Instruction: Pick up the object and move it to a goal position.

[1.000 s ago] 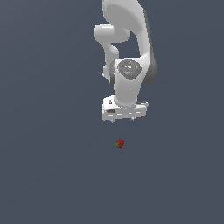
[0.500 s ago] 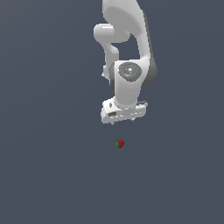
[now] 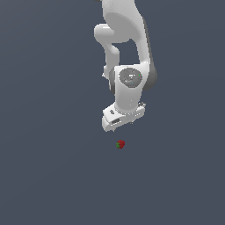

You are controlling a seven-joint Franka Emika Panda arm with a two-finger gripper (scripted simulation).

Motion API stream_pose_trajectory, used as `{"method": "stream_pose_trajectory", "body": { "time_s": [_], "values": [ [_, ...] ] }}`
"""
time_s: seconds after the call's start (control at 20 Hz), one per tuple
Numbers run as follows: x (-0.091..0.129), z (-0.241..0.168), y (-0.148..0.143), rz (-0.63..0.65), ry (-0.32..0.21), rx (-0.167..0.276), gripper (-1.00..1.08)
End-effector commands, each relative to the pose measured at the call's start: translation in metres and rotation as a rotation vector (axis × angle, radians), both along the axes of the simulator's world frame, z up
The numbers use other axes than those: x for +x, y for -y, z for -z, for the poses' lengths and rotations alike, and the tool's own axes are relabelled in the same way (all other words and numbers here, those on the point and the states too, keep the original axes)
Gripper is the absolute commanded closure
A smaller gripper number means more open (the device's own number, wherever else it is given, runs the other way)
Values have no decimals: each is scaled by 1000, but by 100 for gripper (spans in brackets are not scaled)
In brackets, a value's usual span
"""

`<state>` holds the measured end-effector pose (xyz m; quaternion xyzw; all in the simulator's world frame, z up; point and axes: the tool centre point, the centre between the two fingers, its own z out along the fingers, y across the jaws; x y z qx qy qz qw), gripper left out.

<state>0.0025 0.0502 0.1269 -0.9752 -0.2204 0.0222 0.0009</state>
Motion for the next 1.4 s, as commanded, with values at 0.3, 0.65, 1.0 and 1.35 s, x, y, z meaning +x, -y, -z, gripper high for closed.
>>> {"method": "stream_pose_trajectory", "body": {
  "time_s": [0.3, 0.65, 1.0, 1.35],
  "values": [
    [12, 12, 2, -240, 5, 5, -92],
    [22, 22, 3, -436, 9, 11, -92],
    [32, 32, 4, -630, 15, 17, -92],
    [42, 42, 6, -822, 22, 23, -92]
  ]
}}
